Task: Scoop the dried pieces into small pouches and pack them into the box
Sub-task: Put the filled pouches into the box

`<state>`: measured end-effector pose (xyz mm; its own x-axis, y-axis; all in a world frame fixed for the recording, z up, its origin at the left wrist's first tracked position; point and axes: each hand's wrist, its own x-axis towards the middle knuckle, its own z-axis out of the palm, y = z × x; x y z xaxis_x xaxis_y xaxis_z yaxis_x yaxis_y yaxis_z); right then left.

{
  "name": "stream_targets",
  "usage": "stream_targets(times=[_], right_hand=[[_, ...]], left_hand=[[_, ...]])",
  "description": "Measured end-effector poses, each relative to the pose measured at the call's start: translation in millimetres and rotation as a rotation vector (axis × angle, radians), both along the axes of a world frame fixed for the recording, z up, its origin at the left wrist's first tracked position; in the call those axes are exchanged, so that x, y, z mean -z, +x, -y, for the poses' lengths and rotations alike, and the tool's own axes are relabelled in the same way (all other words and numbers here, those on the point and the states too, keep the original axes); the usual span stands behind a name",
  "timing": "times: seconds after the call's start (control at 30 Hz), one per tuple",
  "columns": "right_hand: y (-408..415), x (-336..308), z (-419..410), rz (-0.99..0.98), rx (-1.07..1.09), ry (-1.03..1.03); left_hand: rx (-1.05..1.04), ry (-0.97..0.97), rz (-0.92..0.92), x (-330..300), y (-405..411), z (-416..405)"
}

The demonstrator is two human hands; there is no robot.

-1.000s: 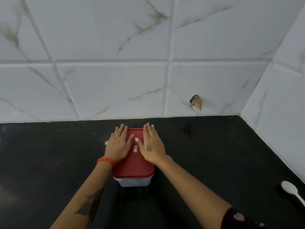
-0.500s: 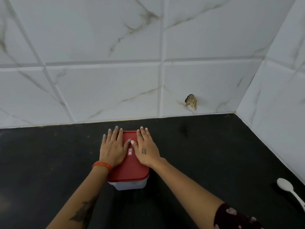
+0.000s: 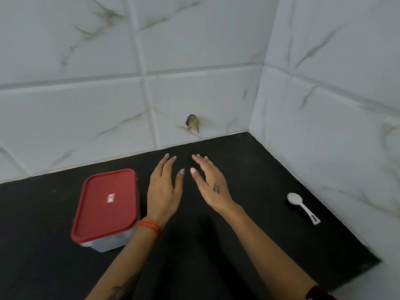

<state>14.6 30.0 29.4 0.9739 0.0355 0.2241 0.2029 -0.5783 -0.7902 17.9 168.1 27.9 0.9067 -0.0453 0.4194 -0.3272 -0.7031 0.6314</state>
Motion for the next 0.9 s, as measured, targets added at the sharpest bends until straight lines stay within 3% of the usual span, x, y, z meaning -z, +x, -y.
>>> stream_targets(times=[0.2, 0.47, 0.7, 0.9], right_hand=[[-44, 19, 106, 0.0, 0.291, 0.019], [-88, 66, 208, -0.106, 0.767, -0.013], [-92, 83, 239, -0.334, 0.772, -0.13], [-88, 74, 231, -0.39, 0.709, -0.04]], left_hand=[[0.215, -0.083, -0.117, 18, -22, 110], [0.357, -0.269, -0.582, 64, -53, 231], [0.34, -0.545, -1.002, 84, -59, 288], [0.359, -0.58, -0.966, 86, -52, 286]])
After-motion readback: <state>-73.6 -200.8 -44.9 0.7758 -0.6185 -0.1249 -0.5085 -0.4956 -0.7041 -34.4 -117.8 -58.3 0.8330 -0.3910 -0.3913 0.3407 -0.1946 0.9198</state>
